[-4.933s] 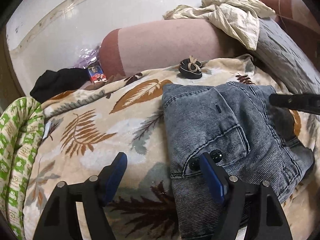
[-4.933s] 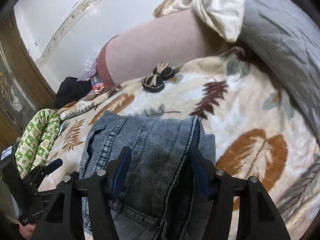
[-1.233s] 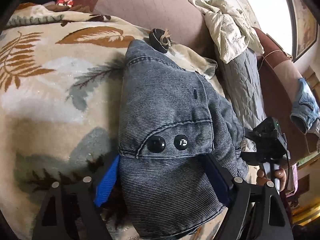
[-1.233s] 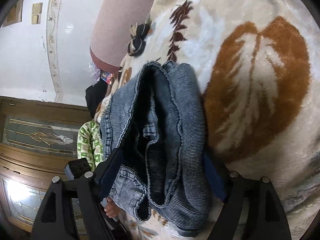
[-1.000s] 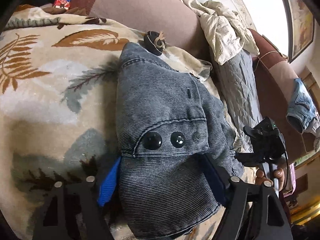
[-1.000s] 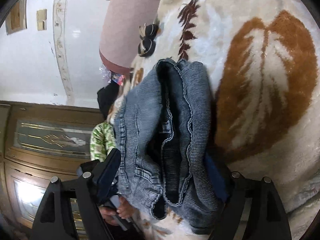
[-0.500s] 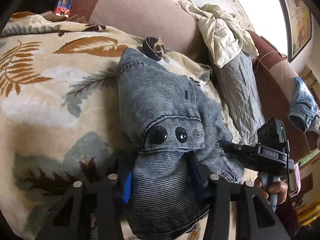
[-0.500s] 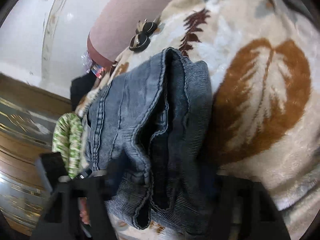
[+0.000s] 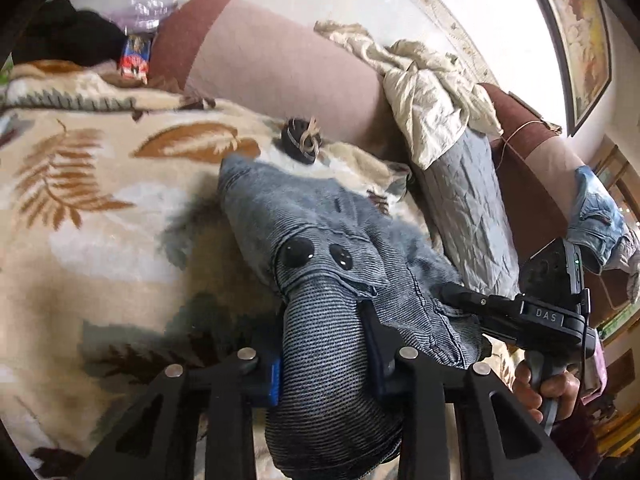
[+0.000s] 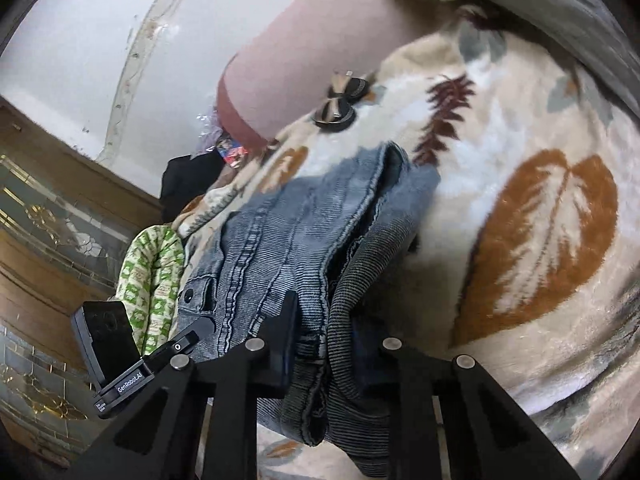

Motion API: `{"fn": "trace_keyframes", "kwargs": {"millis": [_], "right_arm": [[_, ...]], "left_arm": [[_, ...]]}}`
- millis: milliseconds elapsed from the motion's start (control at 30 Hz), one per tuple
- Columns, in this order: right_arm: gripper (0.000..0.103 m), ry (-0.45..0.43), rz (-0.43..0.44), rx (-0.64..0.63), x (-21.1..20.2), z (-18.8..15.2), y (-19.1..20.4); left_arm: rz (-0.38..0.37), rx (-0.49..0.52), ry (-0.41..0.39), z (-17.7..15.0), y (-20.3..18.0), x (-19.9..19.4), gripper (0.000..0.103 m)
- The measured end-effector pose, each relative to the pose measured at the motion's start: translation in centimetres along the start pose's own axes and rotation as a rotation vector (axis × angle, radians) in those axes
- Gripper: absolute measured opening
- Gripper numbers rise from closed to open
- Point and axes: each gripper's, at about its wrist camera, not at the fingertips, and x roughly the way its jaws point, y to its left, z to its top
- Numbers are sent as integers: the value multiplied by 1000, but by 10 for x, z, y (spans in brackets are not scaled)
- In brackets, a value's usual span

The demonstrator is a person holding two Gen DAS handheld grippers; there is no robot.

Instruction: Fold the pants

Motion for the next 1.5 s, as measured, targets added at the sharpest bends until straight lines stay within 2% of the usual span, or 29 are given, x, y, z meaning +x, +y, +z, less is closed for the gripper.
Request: {"fn": "trace_keyframes", "kwargs": {"millis": [200,300,367,433,567,667,700,767,833,900,1033,1100,1233,1500], "right_arm": [[24,-10,46,-61,-6,-11,29],[24,20,31,-77,4,-20,38],[24,91,-5,-74,20,-31,37],[24,167,-63,-79,41,-50,33],[31,143,-143,-172,45,-65,46],[43,122,-207,-183,48,-71,50],[50,104,-233,-168,47,-75,49],[52,68,-240,-152,39,-79,48],[58,17,-259,-144,24,-87,51],[58,-43,-258,-153,3,-94,56],[59,-163,-233,-253,-43,-114,85],[60,-215,-213,-310,-63,-124,102],[67,-291,-193,-419,-98,-144,134],[67,-384,-149,-492,-147,-172,180]], "left_arm": [[44,52,-55,0,-6,-40,33],[99,51,-19,-10,5,-42,34],[150,35,35,-21,17,-36,34],[212,19,96,-35,33,-26,43],[267,63,84,-41,32,-27,53],[339,94,83,-41,23,-26,57],[362,100,72,-41,19,-29,57],[428,150,29,-43,7,-44,57],[524,211,-32,-46,-11,-62,59],[575,248,-102,-50,-28,-82,60],[640,303,-251,-66,-66,-129,76],[638,327,-286,-75,-79,-148,77],[681,388,-323,-88,-109,-181,77],[697,433,-418,-102,-156,-232,78]]}}
